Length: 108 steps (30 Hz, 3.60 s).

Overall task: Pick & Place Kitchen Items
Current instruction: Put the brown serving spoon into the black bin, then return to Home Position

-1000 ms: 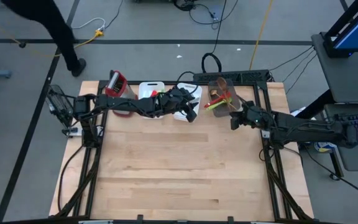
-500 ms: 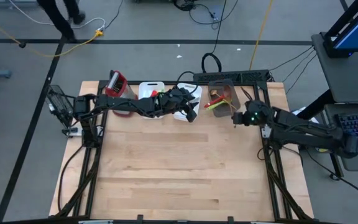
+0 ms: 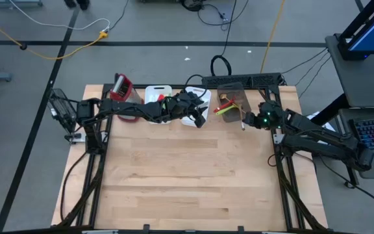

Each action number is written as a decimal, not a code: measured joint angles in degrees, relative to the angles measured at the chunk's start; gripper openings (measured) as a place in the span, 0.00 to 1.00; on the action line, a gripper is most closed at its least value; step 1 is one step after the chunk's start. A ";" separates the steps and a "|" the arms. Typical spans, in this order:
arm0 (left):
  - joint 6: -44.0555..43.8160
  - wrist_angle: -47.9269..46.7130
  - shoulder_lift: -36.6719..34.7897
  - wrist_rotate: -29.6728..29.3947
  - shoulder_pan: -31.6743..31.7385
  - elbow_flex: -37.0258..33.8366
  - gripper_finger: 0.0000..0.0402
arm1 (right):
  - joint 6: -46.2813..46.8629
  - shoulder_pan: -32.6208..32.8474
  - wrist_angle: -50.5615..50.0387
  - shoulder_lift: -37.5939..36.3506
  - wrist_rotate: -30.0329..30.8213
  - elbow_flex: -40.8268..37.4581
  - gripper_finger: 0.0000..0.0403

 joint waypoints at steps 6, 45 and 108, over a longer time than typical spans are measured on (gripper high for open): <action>1.42 0.20 0.00 0.00 0.00 0.00 0.37 | -1.76 -1.21 5.38 -0.01 -0.09 0.00 0.31; 10.60 -38.03 -41.50 -0.10 3.55 -6.37 0.01 | -58.10 -1.42 17.93 -18.87 -10.73 0.00 0.00; 10.23 3.06 -104.63 12.26 5.14 -71.36 0.07 | -57.59 -1.39 44.11 -35.75 -10.38 -24.48 0.00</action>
